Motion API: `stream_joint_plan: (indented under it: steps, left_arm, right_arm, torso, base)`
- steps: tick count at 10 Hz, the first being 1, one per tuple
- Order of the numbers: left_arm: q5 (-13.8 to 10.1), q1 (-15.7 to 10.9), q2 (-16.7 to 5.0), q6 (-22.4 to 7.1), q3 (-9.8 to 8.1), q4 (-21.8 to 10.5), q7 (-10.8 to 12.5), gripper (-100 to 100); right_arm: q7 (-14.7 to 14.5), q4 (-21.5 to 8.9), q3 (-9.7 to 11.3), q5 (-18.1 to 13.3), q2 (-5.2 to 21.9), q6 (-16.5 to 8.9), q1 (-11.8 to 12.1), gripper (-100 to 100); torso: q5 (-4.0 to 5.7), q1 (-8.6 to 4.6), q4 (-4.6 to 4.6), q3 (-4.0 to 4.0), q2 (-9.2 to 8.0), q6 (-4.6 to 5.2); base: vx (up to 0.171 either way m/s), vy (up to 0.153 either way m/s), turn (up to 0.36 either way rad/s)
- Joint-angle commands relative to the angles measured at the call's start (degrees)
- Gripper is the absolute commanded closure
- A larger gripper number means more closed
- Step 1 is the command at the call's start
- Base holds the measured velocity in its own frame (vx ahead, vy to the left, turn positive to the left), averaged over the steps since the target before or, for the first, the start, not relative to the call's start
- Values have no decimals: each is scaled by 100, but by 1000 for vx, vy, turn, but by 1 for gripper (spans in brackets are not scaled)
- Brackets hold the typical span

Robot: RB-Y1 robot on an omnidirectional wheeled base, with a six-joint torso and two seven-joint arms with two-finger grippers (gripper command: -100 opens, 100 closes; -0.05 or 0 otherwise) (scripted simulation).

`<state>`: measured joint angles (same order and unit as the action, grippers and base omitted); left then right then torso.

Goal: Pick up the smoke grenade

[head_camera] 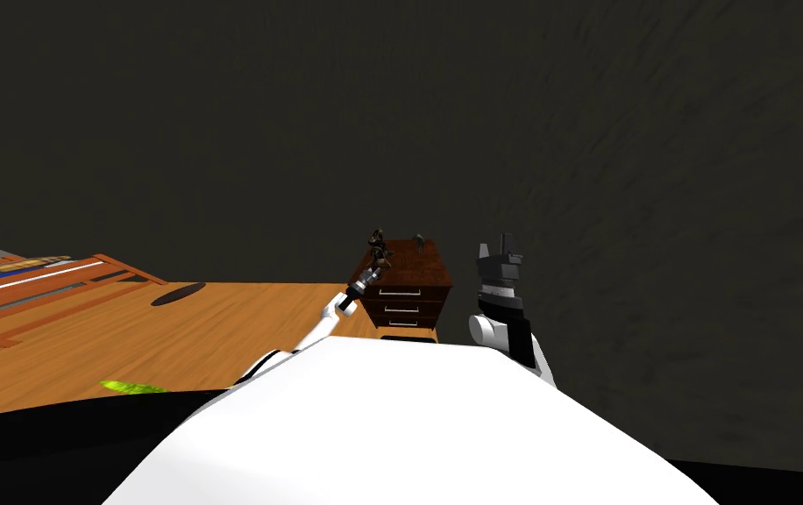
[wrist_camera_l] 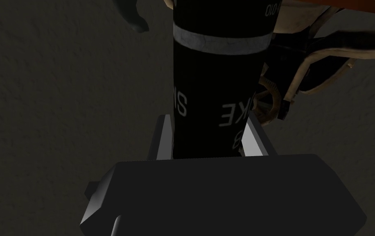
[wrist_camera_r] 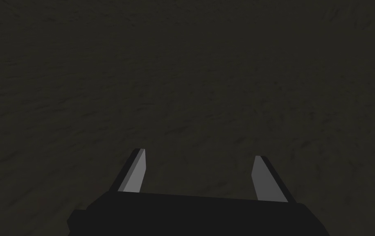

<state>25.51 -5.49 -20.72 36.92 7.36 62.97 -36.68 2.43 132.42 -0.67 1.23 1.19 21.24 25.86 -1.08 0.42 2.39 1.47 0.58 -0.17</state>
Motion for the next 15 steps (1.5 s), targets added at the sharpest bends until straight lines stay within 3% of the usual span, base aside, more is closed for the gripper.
stream_joint_plan:
  steps: [1, 2, 3, 4, 6, 7, 8, 9, 10, 11, 12, 13, 15]
  left_arm:
    - [28, 270, -4, -67, 11, 286, 24, 100]
    - [28, 270, -4, -67, 11, 455, 24, 100]
    - [173, 540, 43, -232, -37, 680, 77, 100]
    - [173, 706, 43, -232, -37, 881, 77, 100]
    - [173, 744, 43, -232, -37, 1075, 77, 100]
    - [319, 1023, 90, -397, -85, 1282, 131, 100]
    - [319, 1185, 90, -397, -85, 1482, 131, 100]
    - [319, 1218, 90, -397, -85, 1694, 131, 100]
    - [465, 1473, 136, -562, -133, 1888, 184, 100]
    - [465, 1648, 136, -562, -133, 2092, 184, 100]
    - [465, 1692, 136, -562, -133, 2265, 184, 100]
    - [611, 1940, 183, -727, -181, 2445, 237, 100]
    - [611, 2166, 183, -727, -181, 2773, 237, 100]
  right_arm:
    - [0, 0, 0, 0, 0, 0, 0, 0]
    - [0, 0, 0, 0, 0, 0, 0, 0]
    - [0, 0, 0, 0, 0, 0, 0, 0]
    - [0, 0, 0, 0, 0, 0, 0, 0]
    - [0, 0, 0, 0, 0, 0, 0, 0]
    - [0, 0, 0, 0, 0, 0, 0, 0]
    - [0, 0, 0, 0, 0, 0, 0, 0]
    - [0, 0, 0, 0, 0, 0, 0, 0]
    - [0, 0, 0, 0, 0, 0, 0, 0]
    - [0, 0, 0, 0, 0, 0, 0, 0]
    - [0, 0, 0, 0, 0, 0, 0, 0]
    - [0, 0, 0, 0, 0, 0, 0, 0]
    - [0, 0, 0, 0, 0, 0, 0, 0]
  torso:
    - [0, 0, 0, 0, 0, 0]
    - [-3, -1, 7, 0, -8, -5]
    - [-3, -4, 4, -5, -15, -1]
    - [-5, 2, 8, 1, -6, -2]
    - [-5, 10, 8, 2, -4, -6]
    - [-4, 5, 5, -2, -10, -3]
    - [-5, 8, 8, 3, -1, -4]
    - [-5, 9, 9, 6, 2, -7]
    - [-4, 7, 5, 1, -4, -6]
    - [-4, 6, 8, 6, 4, -6]
    - [-4, 10, 10, 8, 6, -8]
    - [-4, 10, 5, 1, -5, -7]
    - [-5, 15, 8, 4, 0, -11]
  base:
    - [26, 5, 2]
    - [0, -4, 19]
    - [44, 15, -30]
    - [54, 24, -26]
    - [20, 12, 11]
    - [53, 21, -31]
    - [60, 21, -22]
    - [29, 12, 8]
    - [68, 11, -25]
    - [67, 24, -13]
    - [24, 25, 5]
    - [45, 36, -31]
    - [43, 22, -1]
